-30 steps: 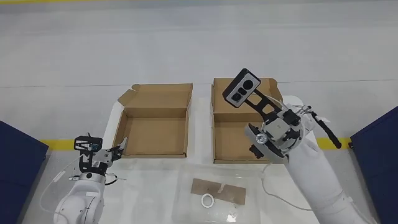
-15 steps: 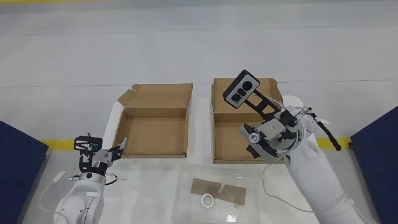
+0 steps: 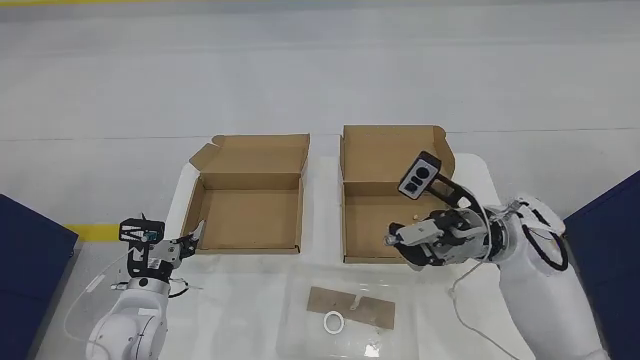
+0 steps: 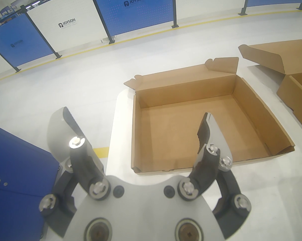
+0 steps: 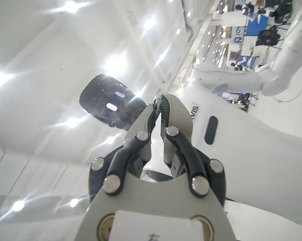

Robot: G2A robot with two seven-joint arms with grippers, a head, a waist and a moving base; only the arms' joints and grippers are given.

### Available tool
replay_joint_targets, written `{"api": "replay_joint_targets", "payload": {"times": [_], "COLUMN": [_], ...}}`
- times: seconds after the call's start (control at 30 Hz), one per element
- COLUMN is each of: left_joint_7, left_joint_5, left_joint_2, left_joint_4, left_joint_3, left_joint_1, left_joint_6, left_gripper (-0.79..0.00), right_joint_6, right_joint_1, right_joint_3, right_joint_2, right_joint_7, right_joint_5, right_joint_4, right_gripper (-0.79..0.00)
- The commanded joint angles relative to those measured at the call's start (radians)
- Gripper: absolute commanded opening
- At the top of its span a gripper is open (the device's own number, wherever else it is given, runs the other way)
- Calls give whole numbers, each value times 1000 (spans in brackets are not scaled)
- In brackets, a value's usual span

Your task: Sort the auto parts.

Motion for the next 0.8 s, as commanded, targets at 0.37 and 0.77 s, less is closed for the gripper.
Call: {"api": "replay_joint_targets", "payload": {"times": [0.37,0.77], "left_joint_7": [0,0], "left_joint_5": [0,0], "left_joint_2": [0,0], "left_joint_4": [0,0], "left_joint_3": [0,0], "left_joint_1": [0,0], "left_joint_6": [0,0], "left_gripper": [0,0], "right_joint_6": [49,99], "right_joint_1": [-7,-45], "right_joint_3": [24,92], "right_joint_2": [19,118], "right_joint_7": [-80,-99], "right_joint_5": [-175,-616], "right_joint_4": [-15,-32], "right_gripper": [-785,-785]}}
